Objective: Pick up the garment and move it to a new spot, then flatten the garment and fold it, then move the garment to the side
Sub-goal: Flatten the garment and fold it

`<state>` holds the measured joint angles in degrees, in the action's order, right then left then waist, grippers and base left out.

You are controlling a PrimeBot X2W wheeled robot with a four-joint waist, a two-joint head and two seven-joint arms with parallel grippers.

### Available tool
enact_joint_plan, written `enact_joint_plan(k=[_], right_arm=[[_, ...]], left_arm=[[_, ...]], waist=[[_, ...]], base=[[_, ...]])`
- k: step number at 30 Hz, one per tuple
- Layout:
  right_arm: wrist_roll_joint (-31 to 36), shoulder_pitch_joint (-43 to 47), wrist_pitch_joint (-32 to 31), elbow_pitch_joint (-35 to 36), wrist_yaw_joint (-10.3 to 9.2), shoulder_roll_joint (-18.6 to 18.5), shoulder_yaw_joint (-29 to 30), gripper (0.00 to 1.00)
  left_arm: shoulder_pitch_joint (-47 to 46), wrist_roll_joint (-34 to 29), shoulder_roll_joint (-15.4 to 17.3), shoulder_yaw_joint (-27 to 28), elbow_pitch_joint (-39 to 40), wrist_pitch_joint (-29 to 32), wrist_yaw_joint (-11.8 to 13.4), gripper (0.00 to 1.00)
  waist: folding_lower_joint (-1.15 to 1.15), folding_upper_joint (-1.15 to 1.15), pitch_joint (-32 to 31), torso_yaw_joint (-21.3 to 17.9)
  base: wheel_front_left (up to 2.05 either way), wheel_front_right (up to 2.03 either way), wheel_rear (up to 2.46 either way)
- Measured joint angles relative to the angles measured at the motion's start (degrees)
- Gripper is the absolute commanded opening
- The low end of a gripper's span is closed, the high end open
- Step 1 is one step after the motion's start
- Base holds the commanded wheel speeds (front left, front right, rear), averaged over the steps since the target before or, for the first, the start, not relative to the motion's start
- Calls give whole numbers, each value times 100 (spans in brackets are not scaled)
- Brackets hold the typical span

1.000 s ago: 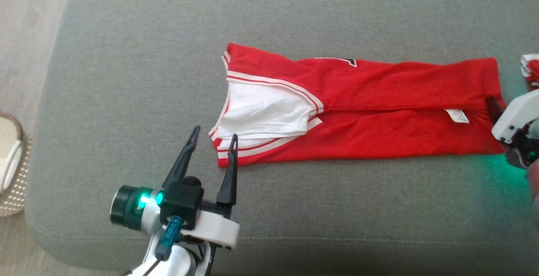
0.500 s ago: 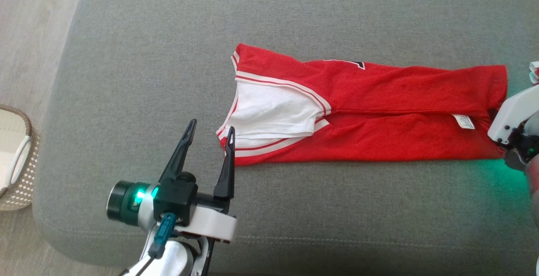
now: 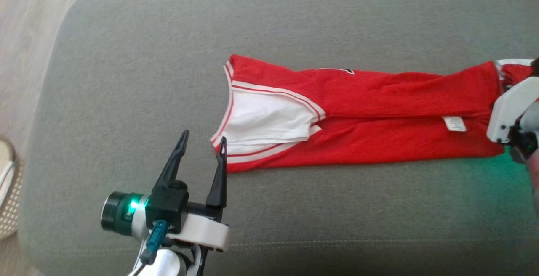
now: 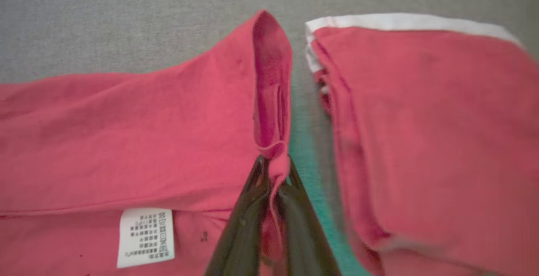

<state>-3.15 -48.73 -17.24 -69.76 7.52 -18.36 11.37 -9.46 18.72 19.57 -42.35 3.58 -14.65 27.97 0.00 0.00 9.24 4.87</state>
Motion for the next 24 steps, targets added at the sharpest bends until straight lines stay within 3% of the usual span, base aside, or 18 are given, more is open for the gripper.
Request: enact_joint_plan(k=[8,12,17,24], right_arm=[[337,-204,-308,490,0,-482,-227,0],[280,-300,-434,779,-1,-430,-302,0],[-704,-276,-1054,1715,-1,183,-810,0],[-1599,394,-1925,3693,-1,194,-1337,0]], left_arm=[[119,-62,-40,69,-13,0,-132,100],[202,-99,-37,99,-14,0,-136,100],[221,-149,-62,158,-11,0,-227,100],[234,-202,-116,268,-5,0,-234,100]], waist=[[0,0,-248,-262],[0,0,-307,-305],[0,0,-347,-220],[0,0,-293,17]], base=[[0,0,0],[0,0,0],[0,0,0],[0,0,0]])
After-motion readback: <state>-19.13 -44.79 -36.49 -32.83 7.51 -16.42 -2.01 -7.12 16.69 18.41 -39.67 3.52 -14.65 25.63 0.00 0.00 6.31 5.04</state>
